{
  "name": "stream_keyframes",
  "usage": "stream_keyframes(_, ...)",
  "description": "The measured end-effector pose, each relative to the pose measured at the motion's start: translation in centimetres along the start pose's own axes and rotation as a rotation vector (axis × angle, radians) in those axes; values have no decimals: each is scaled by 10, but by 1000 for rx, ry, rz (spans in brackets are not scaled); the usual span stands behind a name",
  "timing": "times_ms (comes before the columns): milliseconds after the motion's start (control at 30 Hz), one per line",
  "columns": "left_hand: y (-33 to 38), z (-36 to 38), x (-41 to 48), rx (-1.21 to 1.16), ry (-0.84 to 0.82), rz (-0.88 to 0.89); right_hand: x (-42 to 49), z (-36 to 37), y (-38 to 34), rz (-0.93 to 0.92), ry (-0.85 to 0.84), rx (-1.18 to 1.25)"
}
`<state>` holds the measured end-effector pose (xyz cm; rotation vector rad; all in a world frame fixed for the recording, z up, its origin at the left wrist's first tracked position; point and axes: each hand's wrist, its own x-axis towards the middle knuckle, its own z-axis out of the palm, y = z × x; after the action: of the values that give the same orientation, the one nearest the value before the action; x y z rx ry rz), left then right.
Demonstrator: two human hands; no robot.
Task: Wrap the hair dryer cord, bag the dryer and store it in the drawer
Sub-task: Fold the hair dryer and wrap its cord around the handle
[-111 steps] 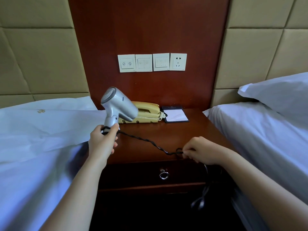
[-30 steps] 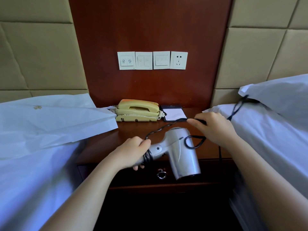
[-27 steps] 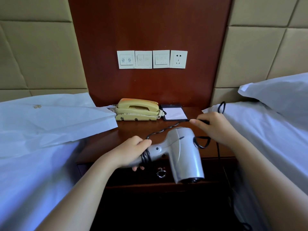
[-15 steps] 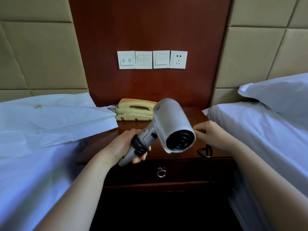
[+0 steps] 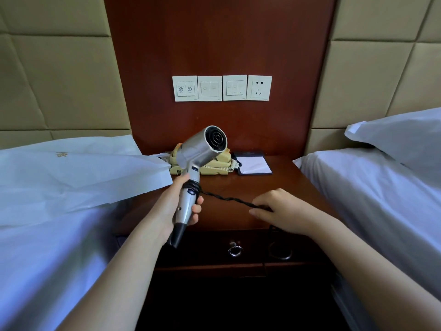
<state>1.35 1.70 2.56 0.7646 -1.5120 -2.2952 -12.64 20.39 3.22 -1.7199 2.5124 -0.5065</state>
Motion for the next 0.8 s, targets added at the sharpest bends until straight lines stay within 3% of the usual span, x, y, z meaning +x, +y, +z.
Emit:
stream_keyframes(267, -6, -2, -2, 288, 169, 220, -5, -6, -26, -62, 127, -92)
stream_keyframes(367, -10, -3, -1, 569, 198, 305, -10, -13, -34, -60, 208, -133)
stream_keyframes(567, -20, 7, -2, 1171, 222, 389, -11, -17, -46, -110, 296, 46)
stream_keyframes(800, -29, 29, -3, 1233, 118, 343, -7, -19, -50, -80, 286, 356)
